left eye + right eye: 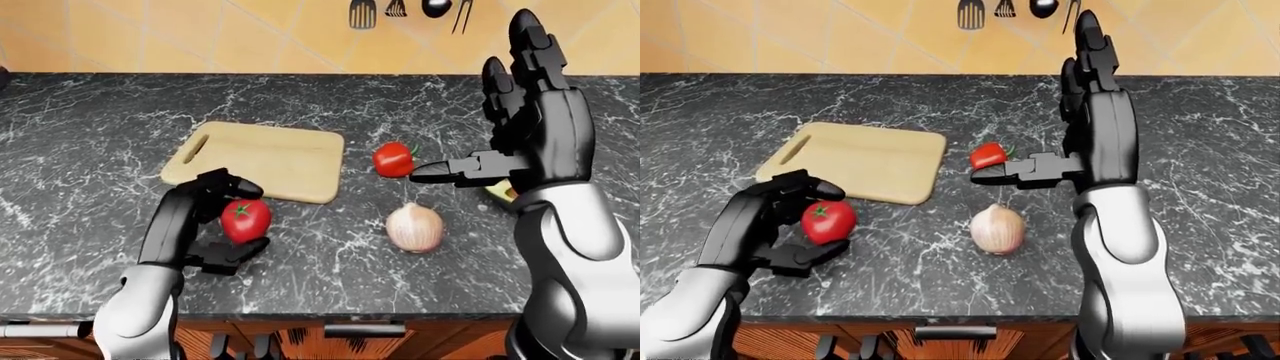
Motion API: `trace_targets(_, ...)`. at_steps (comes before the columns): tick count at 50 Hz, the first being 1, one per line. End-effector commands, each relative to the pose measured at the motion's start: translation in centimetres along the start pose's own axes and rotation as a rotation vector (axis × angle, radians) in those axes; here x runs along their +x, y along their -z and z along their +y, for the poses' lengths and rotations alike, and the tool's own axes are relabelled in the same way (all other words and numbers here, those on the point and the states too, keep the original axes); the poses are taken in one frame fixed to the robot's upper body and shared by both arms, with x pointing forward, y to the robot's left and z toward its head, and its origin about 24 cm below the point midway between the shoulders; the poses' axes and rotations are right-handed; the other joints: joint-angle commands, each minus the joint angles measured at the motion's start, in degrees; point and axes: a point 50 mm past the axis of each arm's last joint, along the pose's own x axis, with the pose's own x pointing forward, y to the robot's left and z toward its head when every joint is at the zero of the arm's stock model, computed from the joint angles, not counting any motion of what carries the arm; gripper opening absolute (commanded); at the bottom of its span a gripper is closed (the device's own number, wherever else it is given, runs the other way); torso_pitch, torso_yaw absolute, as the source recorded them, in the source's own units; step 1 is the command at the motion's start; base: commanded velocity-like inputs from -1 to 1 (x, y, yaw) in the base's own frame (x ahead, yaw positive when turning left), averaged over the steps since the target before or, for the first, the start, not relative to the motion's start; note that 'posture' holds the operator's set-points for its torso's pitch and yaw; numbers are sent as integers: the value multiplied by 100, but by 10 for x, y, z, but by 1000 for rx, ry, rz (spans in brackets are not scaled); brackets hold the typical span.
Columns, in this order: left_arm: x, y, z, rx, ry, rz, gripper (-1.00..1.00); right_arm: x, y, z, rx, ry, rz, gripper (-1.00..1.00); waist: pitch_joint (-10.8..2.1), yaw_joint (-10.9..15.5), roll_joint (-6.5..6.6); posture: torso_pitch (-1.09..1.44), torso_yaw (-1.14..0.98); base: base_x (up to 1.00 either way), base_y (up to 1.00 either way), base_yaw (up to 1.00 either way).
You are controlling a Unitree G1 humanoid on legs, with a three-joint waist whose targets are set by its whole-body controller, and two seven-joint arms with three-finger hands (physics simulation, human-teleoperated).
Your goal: Place the avocado, onion, tomato and bell pepper on the cutting board.
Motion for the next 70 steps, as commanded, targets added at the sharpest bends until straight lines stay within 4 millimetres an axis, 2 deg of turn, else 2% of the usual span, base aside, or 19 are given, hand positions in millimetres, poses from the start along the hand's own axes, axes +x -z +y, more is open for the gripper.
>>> trace_targets(1,-4,-17,6,25,-37,-94,-40,-1,-12,-1,-6,6,-76,100,-121,-3,7,0,0,0,0,0)
trace_targets(6,-3,-21,10,28,-44,-103,-44,-2,-12,-1,-6,8,-75,100,-116,-2,4,0,0,0,0,0)
trace_targets(14,10,-44,22,47,-52,-147,-51,-4,-11,-1,-11,15,-75,100,-104,1,7,0,0,0,0,0)
trace_targets(19,36,-72,34,82,-52,-199,-52,-7,-11,-3,-9,24,-76,100,-95,11,5,0,0,0,0,0)
trace_targets(28,71,-110,49,121,-53,-267,-52,-10,-10,-6,-12,31,-78,100,-82,5,-4,0,0,0,0,0)
trace_targets(33,95,-127,50,138,-38,-299,-53,-10,-11,-8,-9,36,-80,100,-75,12,-21,0,0,0,0,0)
trace_targets(36,113,-131,52,142,-32,-303,-54,-11,-11,-9,-11,38,-80,100,-81,11,-32,0,0,0,0,0)
trace_targets(45,163,-133,54,130,-17,-301,-54,-14,-13,-12,-17,47,-82,100,-116,11,-53,0,0,0,0,0)
trace_targets(52,192,-121,47,62,-41,-280,-55,-16,-14,-12,-20,51,-83,100,-146,8,-77,0,0,0,0,0)
trace_targets(56,200,-110,45,67,-89,-258,-62,-16,-15,-12,-22,50,-84,100,-162,2,-79,0,0,0,0,0)
trace_targets(66,202,-92,55,75,-198,-202,-58,-18,-15,-12,-29,50,-82,100,-166,-38,-54,0,0,0,0,0)
trace_targets(70,204,-74,53,83,-219,-174,-59,-17,-15,-12,-36,50,-82,100,-167,-39,-42,0,0,0,0,0)
